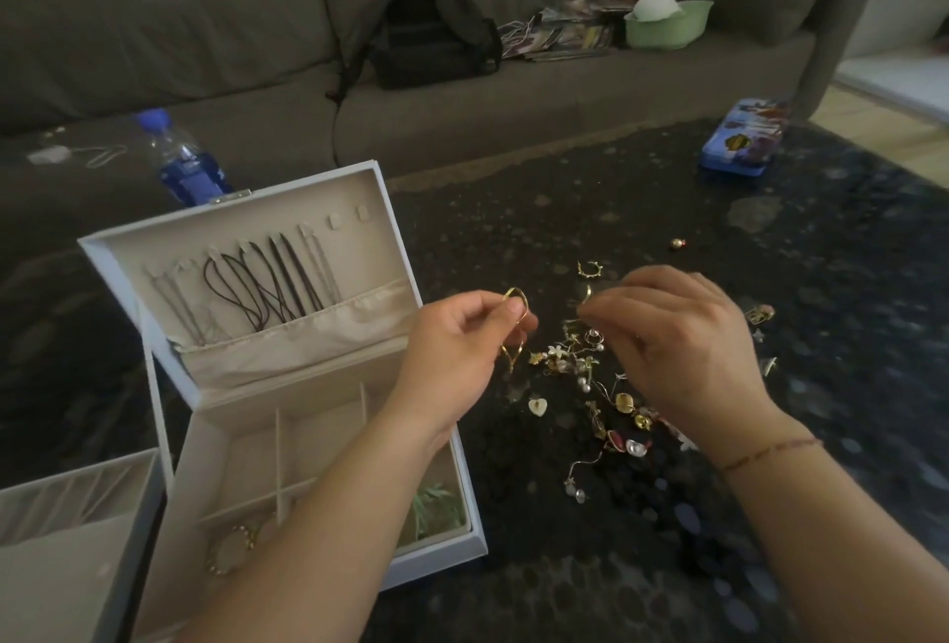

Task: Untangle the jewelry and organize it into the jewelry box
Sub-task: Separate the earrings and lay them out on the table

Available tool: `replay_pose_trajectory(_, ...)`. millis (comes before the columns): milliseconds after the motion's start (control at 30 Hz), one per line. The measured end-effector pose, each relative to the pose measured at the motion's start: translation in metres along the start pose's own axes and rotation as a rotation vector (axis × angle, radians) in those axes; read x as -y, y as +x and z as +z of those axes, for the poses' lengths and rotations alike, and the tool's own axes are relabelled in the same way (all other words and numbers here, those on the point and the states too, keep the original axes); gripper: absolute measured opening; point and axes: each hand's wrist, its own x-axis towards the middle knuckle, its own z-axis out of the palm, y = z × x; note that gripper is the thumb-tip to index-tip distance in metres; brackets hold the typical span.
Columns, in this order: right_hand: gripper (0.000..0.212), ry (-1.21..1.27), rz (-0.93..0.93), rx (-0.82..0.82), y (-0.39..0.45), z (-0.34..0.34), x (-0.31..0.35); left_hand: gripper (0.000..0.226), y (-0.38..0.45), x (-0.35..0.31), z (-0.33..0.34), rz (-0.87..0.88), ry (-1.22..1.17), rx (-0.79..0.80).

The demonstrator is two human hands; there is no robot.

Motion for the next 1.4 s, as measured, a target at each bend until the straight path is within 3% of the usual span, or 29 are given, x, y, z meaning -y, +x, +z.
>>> replay_pose_trajectory(133, 0.010, 0.059, 0.129, 0.060, -0.006, 0.004, -0.006, 0.016, 0.002, 0.004, 0.002, 0.019, 0.013, -0.032)
replay_pose_trajectory(267, 0.012, 0.195, 0.205, -0.132, -0.006, 0.002, -0.008, 0.017, 0.002, 0.006, 0.002, 0.041, 0.023, -0.018)
replay_pose_trajectory(467, 0.016, 0.344, 0.269, -0.211, 0.001, -0.004, 0.002, 0.016, 0.005, 0.003, 0.003, 0.063, -0.011, -0.045)
replay_pose_trajectory(600, 0.015, 0.311, 0.244, -0.159, 0.003, -0.007, 0.003, 0.015, 0.006, 0.004, 0.002, 0.083, -0.001, -0.058)
replay_pose_trajectory(700, 0.014, 0.379, 0.315, -0.159, 0.004, -0.009, 0.003, 0.015, 0.006, 0.005, 0.003, 0.073, -0.010, -0.050)
replay_pose_trajectory(1000, 0.016, 0.457, 0.482, 0.051, 0.013, -0.017, 0.014, 0.020, 0.014, -0.004, 0.009, 0.133, 0.015, 0.028)
replay_pose_trajectory(1100, 0.016, 0.457, 0.454, 0.056, 0.016, -0.016, 0.020, 0.023, 0.017, -0.006, 0.017, 0.085, 0.026, 0.153)
replay_pose_trajectory(1267, 0.017, 0.347, 0.432, 0.047, 0.015, -0.005, 0.026, 0.031, 0.013, -0.010, 0.023, -0.140, -0.138, 0.288)
replay_pose_trajectory(1333, 0.021, 0.454, 0.519, 0.009, 0.013, -0.002, 0.028, 0.031, 0.013, -0.014, 0.022, -0.192, -0.244, 0.307)
replay_pose_trajectory(1400, 0.022, 0.721, 0.728, -0.050, 0.012, 0.000, 0.031, 0.030, 0.014, -0.022, 0.018, -0.227, -0.372, 0.290)
